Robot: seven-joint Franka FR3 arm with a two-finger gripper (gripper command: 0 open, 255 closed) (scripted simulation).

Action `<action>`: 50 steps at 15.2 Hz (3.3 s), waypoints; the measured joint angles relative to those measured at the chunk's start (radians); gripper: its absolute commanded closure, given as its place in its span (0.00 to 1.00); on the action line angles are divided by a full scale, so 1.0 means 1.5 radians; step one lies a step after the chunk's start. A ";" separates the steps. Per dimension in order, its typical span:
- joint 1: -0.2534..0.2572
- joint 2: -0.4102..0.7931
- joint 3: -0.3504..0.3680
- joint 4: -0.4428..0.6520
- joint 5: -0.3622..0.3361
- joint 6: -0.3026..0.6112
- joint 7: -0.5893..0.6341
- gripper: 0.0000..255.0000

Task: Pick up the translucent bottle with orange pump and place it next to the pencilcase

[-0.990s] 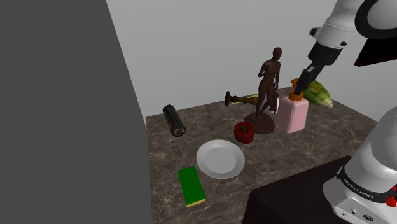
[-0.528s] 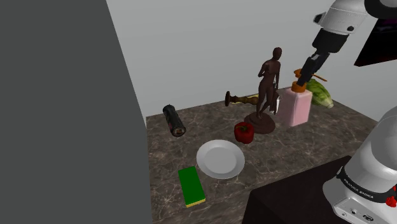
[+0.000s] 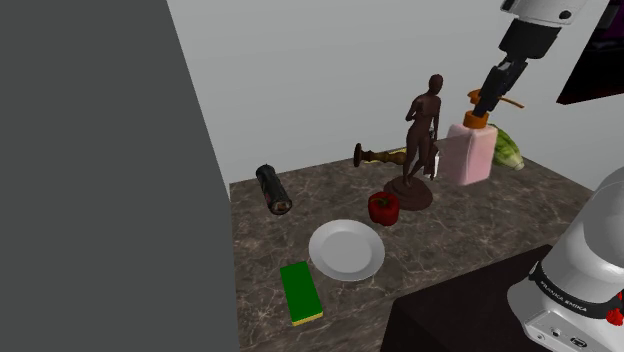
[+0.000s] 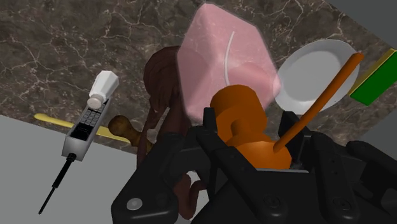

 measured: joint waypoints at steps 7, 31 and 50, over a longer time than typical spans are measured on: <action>0.002 0.025 0.002 0.075 0.002 -0.050 0.004 1.00; 0.020 0.345 0.025 0.376 0.022 -0.030 0.031 1.00; 0.040 0.903 0.049 1.003 0.020 -0.097 0.077 1.00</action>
